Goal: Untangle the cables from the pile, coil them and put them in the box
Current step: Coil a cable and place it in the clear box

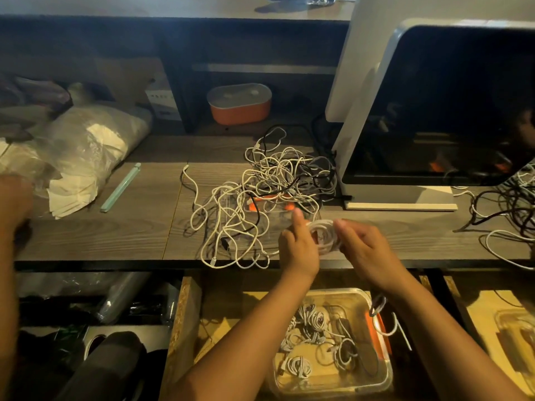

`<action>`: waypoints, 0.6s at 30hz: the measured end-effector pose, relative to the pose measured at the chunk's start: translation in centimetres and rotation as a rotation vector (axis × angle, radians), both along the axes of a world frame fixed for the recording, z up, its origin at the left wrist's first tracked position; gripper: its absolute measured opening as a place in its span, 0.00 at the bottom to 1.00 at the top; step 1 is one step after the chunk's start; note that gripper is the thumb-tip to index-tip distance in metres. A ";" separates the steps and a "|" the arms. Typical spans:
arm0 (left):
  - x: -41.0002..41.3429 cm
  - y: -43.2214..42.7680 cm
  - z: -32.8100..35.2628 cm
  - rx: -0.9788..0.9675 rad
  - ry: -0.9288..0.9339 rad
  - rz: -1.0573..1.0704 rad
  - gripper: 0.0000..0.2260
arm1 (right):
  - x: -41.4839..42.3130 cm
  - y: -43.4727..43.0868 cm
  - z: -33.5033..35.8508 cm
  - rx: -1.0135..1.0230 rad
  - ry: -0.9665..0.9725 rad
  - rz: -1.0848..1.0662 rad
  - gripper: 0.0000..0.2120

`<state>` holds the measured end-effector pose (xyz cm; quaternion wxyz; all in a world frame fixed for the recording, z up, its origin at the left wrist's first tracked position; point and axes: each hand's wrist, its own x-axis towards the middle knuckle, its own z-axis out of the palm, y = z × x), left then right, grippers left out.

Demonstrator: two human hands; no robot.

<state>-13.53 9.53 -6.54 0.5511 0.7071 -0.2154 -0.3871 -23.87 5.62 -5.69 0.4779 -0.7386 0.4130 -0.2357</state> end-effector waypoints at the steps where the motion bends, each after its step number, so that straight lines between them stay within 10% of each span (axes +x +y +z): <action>1: -0.2 -0.4 0.1 0.012 0.153 0.083 0.21 | 0.2 0.1 0.0 0.037 -0.048 -0.009 0.20; 4: -0.5 -1.9 -0.1 0.053 0.381 0.216 0.18 | 0.9 1.0 -1.2 -0.059 0.130 -0.006 0.12; 18: 2.8 -1.8 -5.1 0.019 -0.711 -0.242 0.33 | 1.0 -0.8 1.0 -0.440 0.692 0.327 0.04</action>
